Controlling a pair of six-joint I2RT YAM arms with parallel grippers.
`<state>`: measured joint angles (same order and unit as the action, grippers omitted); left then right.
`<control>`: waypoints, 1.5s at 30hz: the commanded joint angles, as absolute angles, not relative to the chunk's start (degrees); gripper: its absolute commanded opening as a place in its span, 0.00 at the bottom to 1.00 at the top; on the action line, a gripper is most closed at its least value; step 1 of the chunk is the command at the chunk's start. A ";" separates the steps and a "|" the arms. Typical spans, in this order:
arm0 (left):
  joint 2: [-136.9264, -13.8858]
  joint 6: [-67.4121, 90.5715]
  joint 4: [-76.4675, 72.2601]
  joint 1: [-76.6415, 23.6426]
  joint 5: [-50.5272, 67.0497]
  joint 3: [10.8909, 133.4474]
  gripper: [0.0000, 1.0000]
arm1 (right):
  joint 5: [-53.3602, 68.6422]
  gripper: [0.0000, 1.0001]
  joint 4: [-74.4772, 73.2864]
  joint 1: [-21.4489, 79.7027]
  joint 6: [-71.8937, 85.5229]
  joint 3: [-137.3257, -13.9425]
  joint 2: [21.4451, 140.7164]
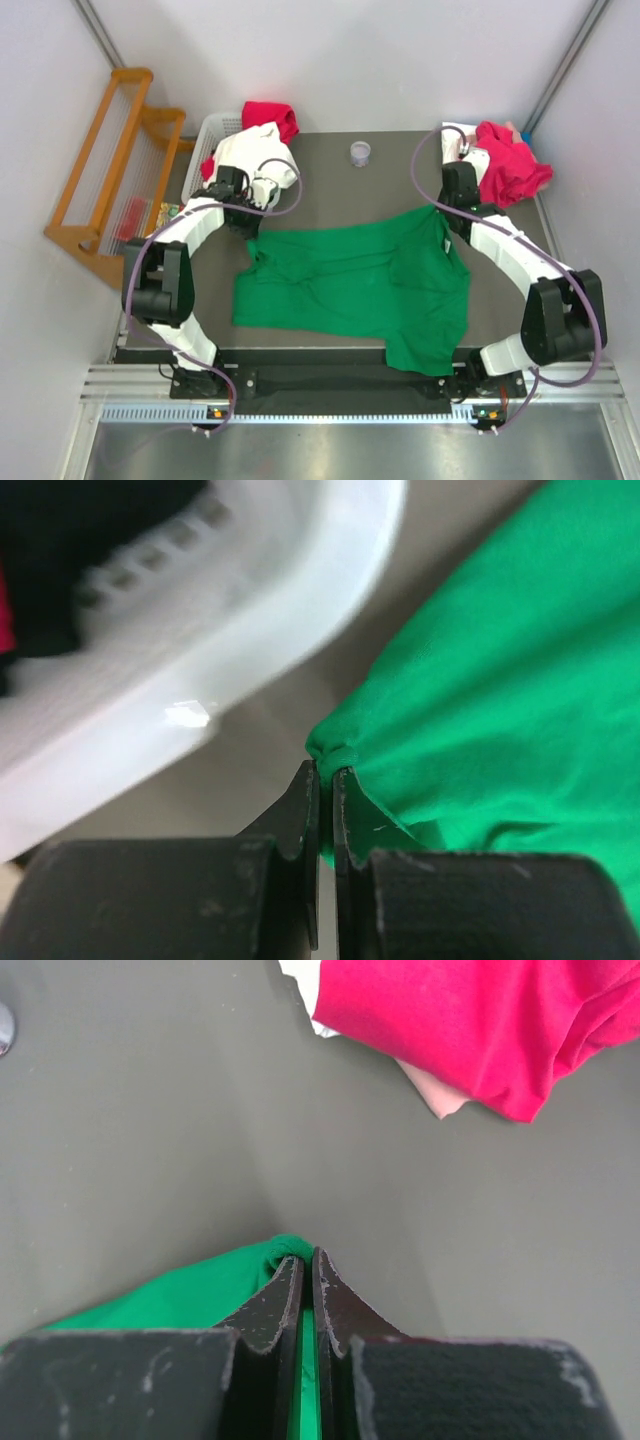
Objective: Fold and stack the t-shirts
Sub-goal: Flatten the tshirt out
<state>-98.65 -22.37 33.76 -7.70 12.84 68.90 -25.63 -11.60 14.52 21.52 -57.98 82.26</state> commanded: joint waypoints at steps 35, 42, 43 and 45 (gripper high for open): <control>-91.76 -19.25 26.46 -7.91 12.48 68.29 0.29 | -25.39 0.99 -14.14 11.60 20.22 -71.80 96.59; -90.97 -19.25 26.72 -7.91 13.09 68.55 0.29 | -23.04 1.00 -18.80 12.13 22.49 -73.13 90.36; -90.88 -19.07 26.54 -7.91 13.01 68.55 0.29 | -18.76 1.00 -19.59 12.48 23.02 -71.21 88.00; -91.14 -18.98 26.72 -8.00 13.09 68.73 0.29 | -14.44 1.00 -20.91 14.23 24.43 -69.18 86.67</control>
